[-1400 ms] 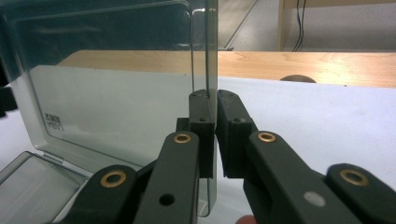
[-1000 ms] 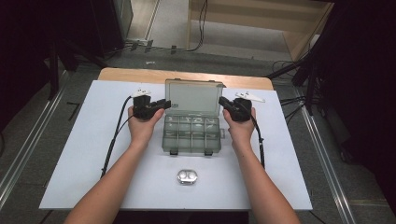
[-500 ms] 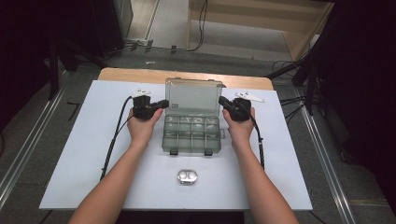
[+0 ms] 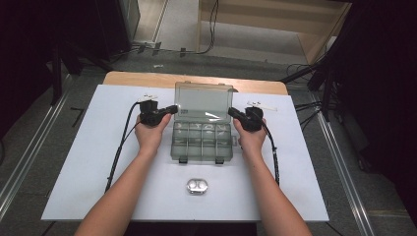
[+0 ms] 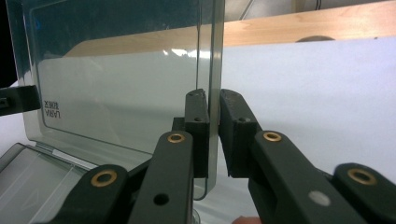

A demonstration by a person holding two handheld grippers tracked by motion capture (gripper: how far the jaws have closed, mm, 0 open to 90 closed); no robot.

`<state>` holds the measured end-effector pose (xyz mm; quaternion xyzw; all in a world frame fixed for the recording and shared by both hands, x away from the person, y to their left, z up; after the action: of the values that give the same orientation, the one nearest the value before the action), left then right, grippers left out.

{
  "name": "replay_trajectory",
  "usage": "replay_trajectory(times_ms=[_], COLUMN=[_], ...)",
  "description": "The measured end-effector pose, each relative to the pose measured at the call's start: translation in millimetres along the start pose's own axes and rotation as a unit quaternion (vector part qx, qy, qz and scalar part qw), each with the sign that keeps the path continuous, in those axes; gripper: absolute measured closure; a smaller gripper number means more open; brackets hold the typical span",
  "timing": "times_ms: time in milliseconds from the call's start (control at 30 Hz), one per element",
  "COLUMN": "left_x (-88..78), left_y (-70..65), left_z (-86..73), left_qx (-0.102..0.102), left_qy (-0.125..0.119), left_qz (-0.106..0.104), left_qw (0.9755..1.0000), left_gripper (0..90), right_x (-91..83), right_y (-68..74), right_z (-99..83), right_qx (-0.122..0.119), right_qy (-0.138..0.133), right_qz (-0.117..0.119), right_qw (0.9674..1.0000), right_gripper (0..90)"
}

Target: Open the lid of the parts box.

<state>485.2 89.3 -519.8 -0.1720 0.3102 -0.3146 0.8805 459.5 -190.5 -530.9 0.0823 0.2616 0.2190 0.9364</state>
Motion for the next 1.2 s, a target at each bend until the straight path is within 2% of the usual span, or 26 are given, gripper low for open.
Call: replay_trajectory(times_ms=[100,233,300,533,567,1000,1200], left_x=[0.9,4.2,6.1,8.6,8.9,11.0,10.5], left_y=[1.8,4.6,5.7,8.4,8.8,9.6,8.6], left_z=[-0.2,-2.7,-4.3,-7.7,-8.0,-12.8,-13.4], left_qx=[-0.01,-0.023,-0.024,-0.033,-0.033,-0.027,-0.027], left_qy=[0.004,0.015,0.019,0.032,0.034,0.048,0.054], left_qz=[-0.004,0.003,0.01,0.01,0.012,0.027,0.027], left_qw=[0.9999,0.9996,0.9995,0.9989,0.9988,0.9981,0.9978], left_gripper=[81.1,79.9,78.8,77.0,76.8,75.3,71.5], right_x=[1.0,2.8,4.3,7.7,9.1,13.4,14.9], right_y=[-1.1,-2.5,-4.0,-8.0,-9.0,-11.4,-12.1], right_z=[-1.1,-2.6,-4.7,-7.1,-8.2,-11.7,-12.3], right_qx=[0.011,0.01,0.017,0.032,0.039,0.033,0.029], right_qy=[0.002,0.01,0.016,0.022,0.024,0.043,0.047], right_qz=[0.005,0.0,0.002,0.014,0.015,0.013,0.012], right_qw=[0.9999,0.9999,0.9997,0.9991,0.9988,0.9984,0.9984], right_gripper=[80.9,81.0,80.9,80.2,79.9,79.2,78.8])
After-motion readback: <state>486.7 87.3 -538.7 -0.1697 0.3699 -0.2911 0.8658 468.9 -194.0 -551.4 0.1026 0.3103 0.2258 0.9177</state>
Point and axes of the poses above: each handheld gripper's, and its own axes: x roughly forward along the jaws, z roughly out of its top, y roughly to its left, the point moved 6 cm from there along x, roughly forward along the jaws, and after that the axes turned 7 degrees about -x, right-handed, at the moved point
